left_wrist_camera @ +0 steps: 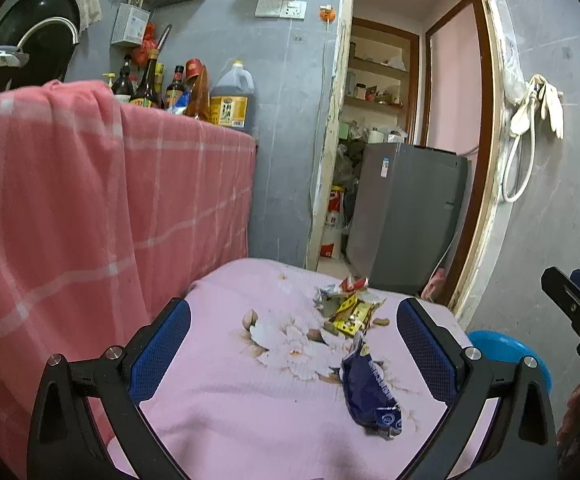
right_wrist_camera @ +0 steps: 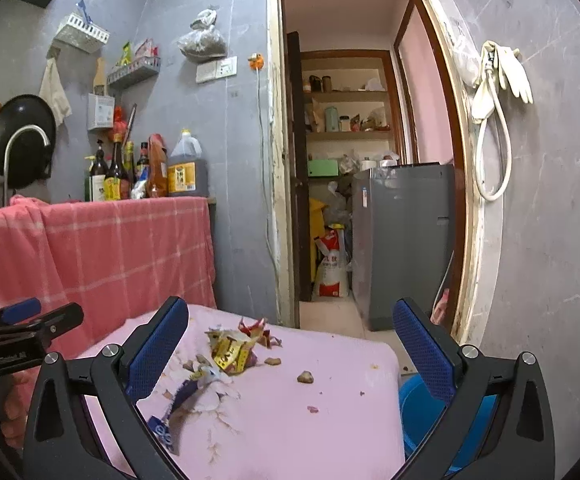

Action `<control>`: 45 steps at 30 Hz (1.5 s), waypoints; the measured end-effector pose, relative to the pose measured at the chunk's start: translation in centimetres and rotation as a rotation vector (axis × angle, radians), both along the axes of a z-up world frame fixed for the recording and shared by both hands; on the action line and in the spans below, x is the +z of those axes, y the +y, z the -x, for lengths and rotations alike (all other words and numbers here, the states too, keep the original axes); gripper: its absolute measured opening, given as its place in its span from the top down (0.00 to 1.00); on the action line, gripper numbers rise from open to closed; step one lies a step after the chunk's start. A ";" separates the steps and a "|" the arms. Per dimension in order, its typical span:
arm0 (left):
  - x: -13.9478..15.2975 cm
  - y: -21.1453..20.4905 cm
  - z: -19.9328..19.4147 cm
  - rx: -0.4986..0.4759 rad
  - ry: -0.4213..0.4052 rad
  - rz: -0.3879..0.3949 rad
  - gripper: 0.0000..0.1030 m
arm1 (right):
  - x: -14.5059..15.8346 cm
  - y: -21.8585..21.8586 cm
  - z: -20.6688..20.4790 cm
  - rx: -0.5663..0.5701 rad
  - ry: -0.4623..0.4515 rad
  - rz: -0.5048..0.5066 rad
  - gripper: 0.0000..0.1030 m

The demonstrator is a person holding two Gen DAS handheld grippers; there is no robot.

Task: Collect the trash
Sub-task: 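Return to the table and grasp the blue snack wrapper with the left tool, then grasp the brown crumb with the right tool while the left tool holds the blue wrapper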

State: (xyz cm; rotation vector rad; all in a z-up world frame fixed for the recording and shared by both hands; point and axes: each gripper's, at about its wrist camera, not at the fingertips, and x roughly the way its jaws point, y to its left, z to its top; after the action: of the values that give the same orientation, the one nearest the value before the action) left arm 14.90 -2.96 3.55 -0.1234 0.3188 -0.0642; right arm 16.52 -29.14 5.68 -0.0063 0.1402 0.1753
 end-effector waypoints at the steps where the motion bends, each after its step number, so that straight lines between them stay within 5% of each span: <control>1: -0.2 -0.1 -0.1 -0.001 0.004 -0.002 0.02 | -0.2 0.0 -0.1 -0.001 0.004 0.003 0.00; 22: -4.6 -3.5 -4.3 -0.118 0.243 0.005 0.04 | -5.0 -2.0 -3.4 0.019 0.114 0.063 0.00; 33: -7.0 -6.1 -7.2 -0.184 0.406 -0.040 0.42 | -7.3 -3.2 -5.7 0.039 0.197 0.052 0.07; 41: -8.8 -5.9 -8.6 -0.173 0.525 -0.018 0.74 | -8.8 -3.6 -7.6 0.081 0.270 0.052 0.15; 45: -8.8 -5.7 -9.3 -0.171 0.533 0.013 0.82 | -9.2 -3.9 -9.0 0.098 0.303 0.048 0.17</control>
State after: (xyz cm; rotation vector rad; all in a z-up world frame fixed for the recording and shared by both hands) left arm 24.19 -8.65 -5.25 -0.1248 0.8617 -0.2039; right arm 25.50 -33.01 -3.51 -0.0343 0.4473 0.2706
